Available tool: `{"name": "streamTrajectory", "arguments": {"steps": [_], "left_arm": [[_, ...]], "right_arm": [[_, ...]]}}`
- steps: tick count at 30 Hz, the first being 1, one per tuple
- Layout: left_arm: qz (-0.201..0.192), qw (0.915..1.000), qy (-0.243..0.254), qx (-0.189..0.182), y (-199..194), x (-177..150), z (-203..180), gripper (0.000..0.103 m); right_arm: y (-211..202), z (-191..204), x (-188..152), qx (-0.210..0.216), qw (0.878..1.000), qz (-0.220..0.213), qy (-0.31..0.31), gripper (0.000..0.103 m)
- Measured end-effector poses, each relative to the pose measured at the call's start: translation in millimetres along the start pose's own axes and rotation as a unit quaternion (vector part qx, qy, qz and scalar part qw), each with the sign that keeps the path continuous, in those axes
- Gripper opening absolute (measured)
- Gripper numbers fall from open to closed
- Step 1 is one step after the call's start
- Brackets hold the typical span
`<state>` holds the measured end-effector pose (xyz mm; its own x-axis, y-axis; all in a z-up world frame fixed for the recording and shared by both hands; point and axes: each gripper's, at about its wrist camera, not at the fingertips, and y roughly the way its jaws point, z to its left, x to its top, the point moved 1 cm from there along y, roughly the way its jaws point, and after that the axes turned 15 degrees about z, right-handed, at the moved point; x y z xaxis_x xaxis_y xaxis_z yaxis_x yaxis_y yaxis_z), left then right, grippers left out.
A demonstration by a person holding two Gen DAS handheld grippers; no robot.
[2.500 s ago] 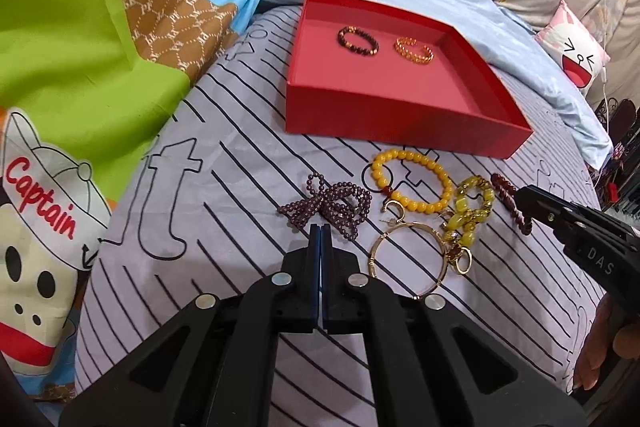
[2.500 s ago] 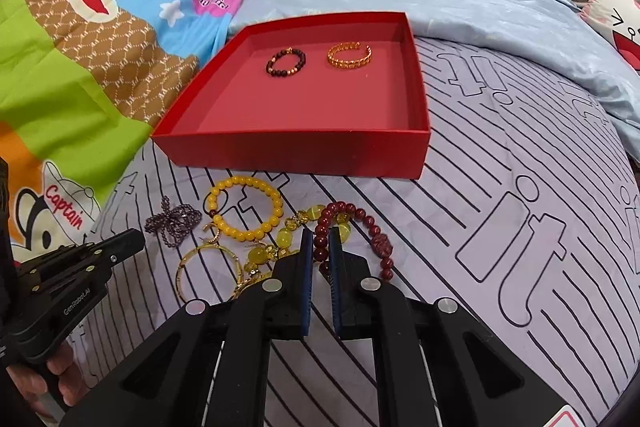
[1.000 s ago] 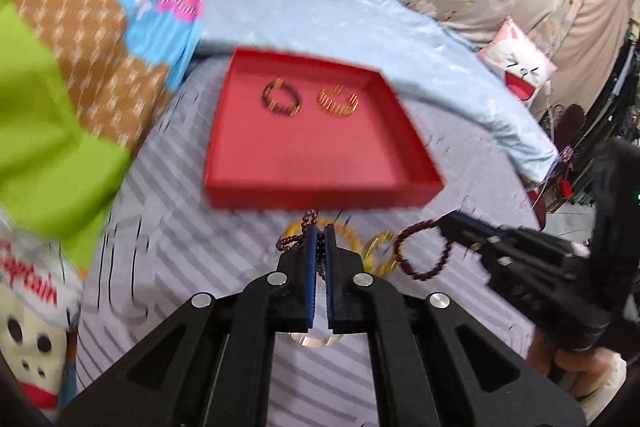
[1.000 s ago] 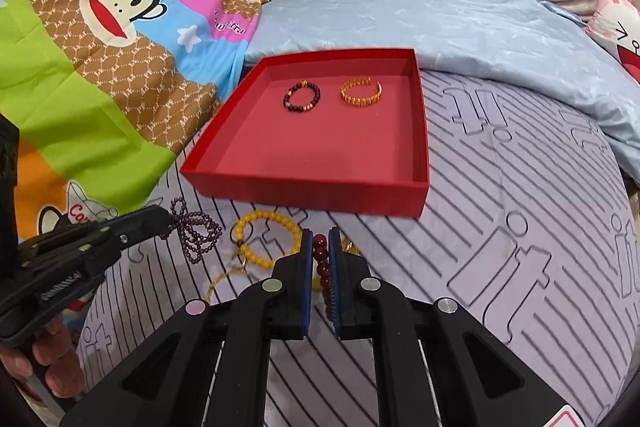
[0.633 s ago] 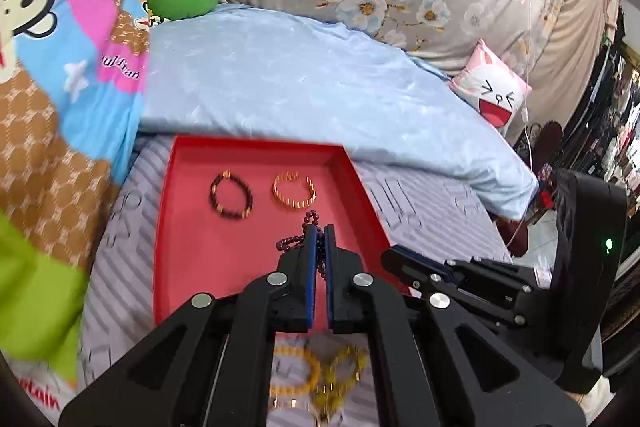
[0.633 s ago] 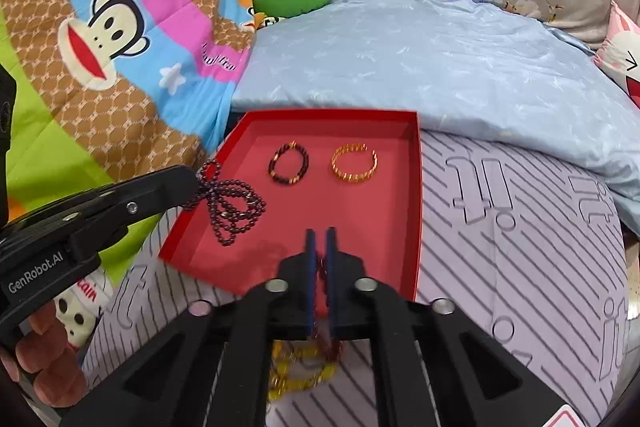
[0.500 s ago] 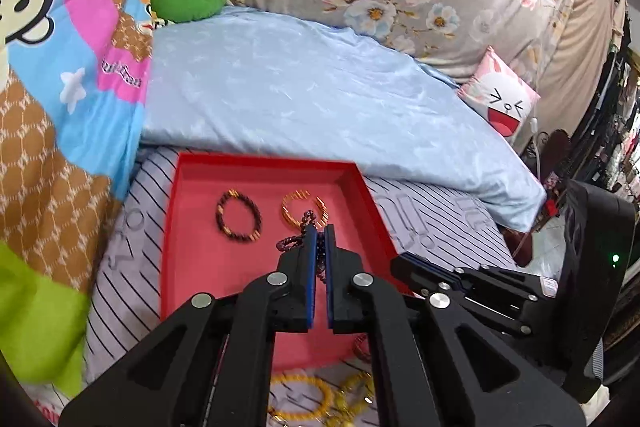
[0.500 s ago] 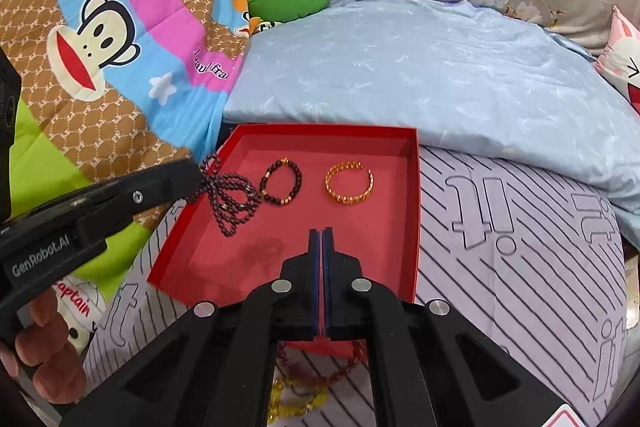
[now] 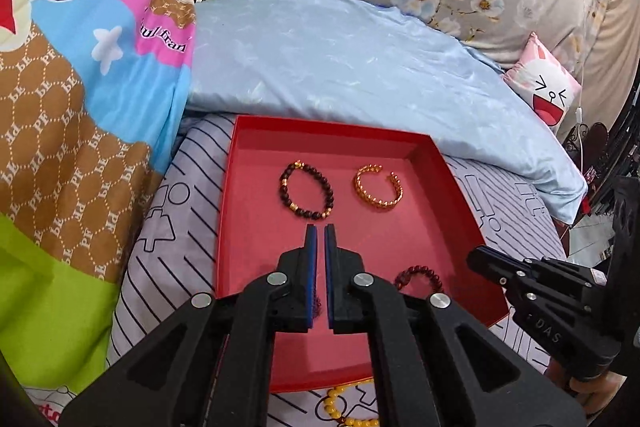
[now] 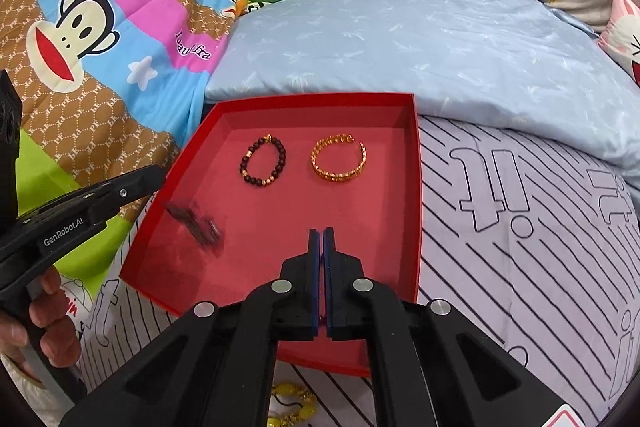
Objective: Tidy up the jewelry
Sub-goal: 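Carry both bracelets over the red tray and open both tools, then withdraw both tools and move the right tool to the yellow glass bead bracelet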
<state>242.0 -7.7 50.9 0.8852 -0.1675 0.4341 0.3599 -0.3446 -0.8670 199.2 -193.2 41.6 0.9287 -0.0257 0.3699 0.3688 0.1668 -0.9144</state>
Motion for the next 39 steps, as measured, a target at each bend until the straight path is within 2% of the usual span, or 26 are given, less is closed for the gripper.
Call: {"name": "streamTrajectory", "arguments": {"steps": [5, 6, 8, 10, 20, 23, 25, 32, 39], "left_arm": [[0.003, 0.9999, -0.003, 0.012, 3.7, -3.6, 0.4, 0.005], [0.004, 0.9999, -0.005, 0.014, 3.7, -4.4, 0.9, 0.008], [0.004, 0.9998, -0.009, 0.019, 3.6, -6.3, 2.4, 0.021], [0.005, 0.9997, -0.012, 0.021, 3.4, -8.9, 3.3, 0.023], [0.004, 0.9992, -0.003, 0.04, -3.7, -23.6, -4.3, 0.025], [0.0, 0.999, 0.0, 0.046, -11.2, -31.5, -7.8, 0.025], [-0.003, 0.9989, -0.001, 0.047, -17.3, -39.9, -9.7, 0.026], [-0.002, 0.9976, 0.011, 0.068, -30.2, -79.5, -19.1, 0.032], [0.023, 0.9973, 0.011, 0.069, -28.8, -125.0, -22.8, 0.032]], "right_arm": [[-1.0, 4.4, -3.0, -0.008, 1.0, -0.006, -0.004, 0.003], [-1.4, 5.0, -2.7, -0.009, 1.0, -0.007, -0.005, 0.005], [-2.4, 5.3, -2.9, -0.012, 1.0, -0.009, -0.005, 0.008], [-3.2, 4.9, -3.3, -0.011, 1.0, -0.011, -0.004, 0.01], [-16.0, 9.9, -13.8, -0.011, 1.0, -0.017, -0.005, 0.012], [-23.0, 13.8, -22.8, -0.011, 1.0, -0.021, -0.005, 0.017], [-28.1, 17.0, -33.4, -0.013, 1.0, -0.023, -0.007, 0.022], [-34.2, 25.1, -73.4, -0.018, 1.0, -0.012, -0.013, 0.022], [-13.1, 20.2, -106.0, -0.013, 1.0, 0.023, 0.007, 0.022]]}}
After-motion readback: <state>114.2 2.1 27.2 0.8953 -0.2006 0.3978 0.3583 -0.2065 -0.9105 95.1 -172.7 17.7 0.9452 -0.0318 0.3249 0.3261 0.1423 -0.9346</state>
